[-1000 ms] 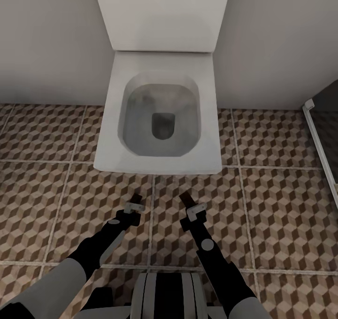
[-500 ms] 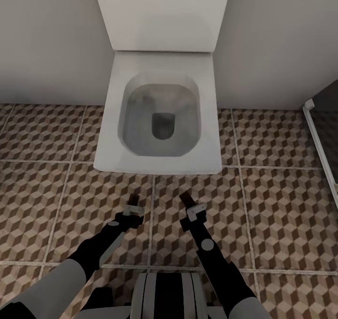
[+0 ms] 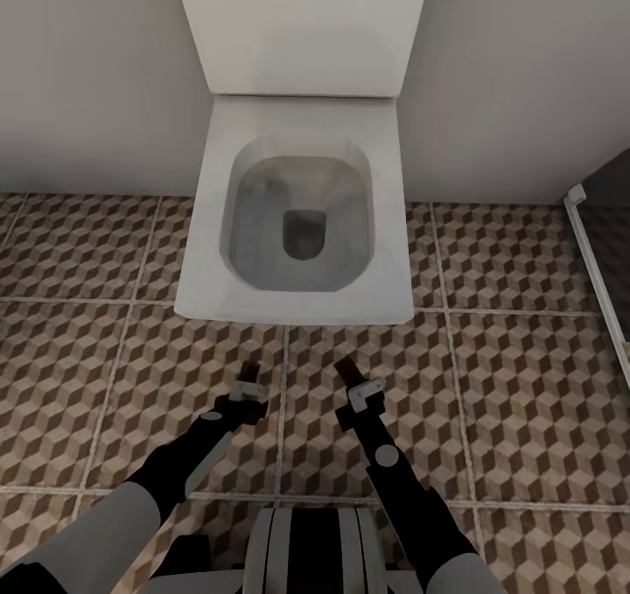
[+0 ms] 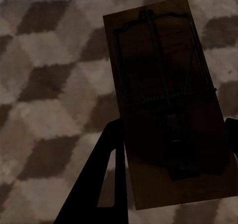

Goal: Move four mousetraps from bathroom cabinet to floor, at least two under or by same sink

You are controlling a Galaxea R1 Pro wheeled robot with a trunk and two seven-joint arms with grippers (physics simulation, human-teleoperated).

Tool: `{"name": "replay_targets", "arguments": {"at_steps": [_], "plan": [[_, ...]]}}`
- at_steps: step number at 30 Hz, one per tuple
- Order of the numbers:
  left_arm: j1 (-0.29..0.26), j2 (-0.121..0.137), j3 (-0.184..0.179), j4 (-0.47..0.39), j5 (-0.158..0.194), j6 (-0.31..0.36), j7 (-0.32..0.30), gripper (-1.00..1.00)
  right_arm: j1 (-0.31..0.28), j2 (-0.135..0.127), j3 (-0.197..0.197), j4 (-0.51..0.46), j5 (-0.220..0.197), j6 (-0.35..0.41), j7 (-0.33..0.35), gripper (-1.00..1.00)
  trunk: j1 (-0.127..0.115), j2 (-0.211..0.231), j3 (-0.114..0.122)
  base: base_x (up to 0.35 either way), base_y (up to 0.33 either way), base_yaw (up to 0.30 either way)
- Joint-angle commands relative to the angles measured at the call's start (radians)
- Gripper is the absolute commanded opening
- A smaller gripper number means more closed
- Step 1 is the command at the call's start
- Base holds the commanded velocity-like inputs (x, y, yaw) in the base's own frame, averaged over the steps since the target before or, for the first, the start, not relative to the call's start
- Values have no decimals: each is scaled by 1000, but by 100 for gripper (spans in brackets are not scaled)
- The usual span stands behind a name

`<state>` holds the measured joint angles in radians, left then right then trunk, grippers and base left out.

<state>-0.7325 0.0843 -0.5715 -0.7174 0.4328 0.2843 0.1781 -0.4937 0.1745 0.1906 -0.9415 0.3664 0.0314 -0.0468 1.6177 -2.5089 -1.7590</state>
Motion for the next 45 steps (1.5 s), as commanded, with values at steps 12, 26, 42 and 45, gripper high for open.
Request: {"name": "replay_targets", "arguments": {"at_steps": [12,26,42,45], "plan": [[-1,2,-7,-9,11,4,11,100,0,0,1,0,9,4,-5,-100,0,0,0,0,0,0],[-1,5,-7,-44,11,5,12,100,0,0,1,0,10,4,-5,-100,0,0,0,0,0,0],[11,41,-8,-164,12,10,12,100,0,0,1,0,10,4,-5,-100,0,0,0,0,0,0],[17,45,-8,-169,12,10,12,100,0,0,1,0,11,4,-5,-100,0,0,0,0,0,0]]}}
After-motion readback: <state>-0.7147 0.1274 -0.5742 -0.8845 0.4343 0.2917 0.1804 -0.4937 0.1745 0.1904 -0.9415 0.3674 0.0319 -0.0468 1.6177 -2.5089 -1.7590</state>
